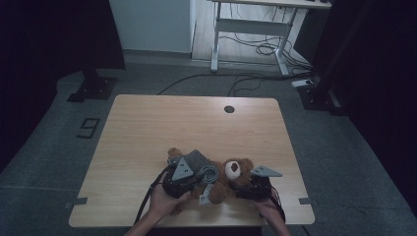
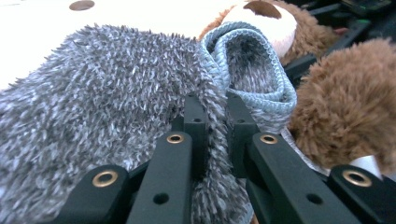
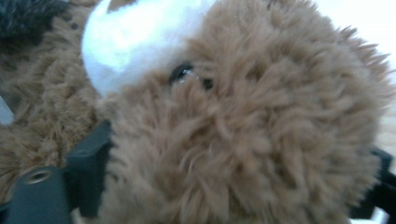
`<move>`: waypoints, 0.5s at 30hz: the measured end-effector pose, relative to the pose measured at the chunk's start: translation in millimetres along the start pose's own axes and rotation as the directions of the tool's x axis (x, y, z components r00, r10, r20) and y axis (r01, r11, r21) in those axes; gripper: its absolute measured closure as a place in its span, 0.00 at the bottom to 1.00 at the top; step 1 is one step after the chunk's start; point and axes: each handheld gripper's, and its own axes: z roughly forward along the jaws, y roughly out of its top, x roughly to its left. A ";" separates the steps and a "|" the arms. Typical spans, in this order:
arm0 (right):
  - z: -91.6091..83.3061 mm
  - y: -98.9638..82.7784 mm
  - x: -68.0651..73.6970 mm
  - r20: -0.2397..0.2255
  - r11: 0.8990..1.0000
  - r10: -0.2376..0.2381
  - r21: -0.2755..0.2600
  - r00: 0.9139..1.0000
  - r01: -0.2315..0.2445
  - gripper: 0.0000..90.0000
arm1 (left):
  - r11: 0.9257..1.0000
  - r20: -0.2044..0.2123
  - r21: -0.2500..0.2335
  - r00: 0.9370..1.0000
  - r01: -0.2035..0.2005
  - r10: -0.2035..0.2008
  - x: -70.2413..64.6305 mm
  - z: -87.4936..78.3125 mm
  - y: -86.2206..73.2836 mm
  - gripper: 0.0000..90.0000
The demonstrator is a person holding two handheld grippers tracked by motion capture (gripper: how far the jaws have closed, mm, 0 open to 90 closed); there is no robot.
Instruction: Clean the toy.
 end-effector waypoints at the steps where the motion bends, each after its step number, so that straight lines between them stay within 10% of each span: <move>1: 0.9 0.2 1.4 0.014 1.000 -0.003 -0.003 1.000 0.003 0.21 | 1.000 -0.009 -0.002 1.000 0.001 -0.001 1.8 2.6 1.5 0.91; 7: 22.5 8.6 12.3 0.155 0.996 -0.056 -0.066 0.986 0.067 0.39 | 0.999 -0.098 0.018 0.995 -0.034 0.036 15.5 17.2 14.7 0.91; 15: 57.0 31.1 -4.0 0.226 0.991 -0.002 -0.132 0.974 0.033 0.41 | 0.997 -0.232 0.039 0.970 -0.070 0.077 40.3 46.1 37.1 0.91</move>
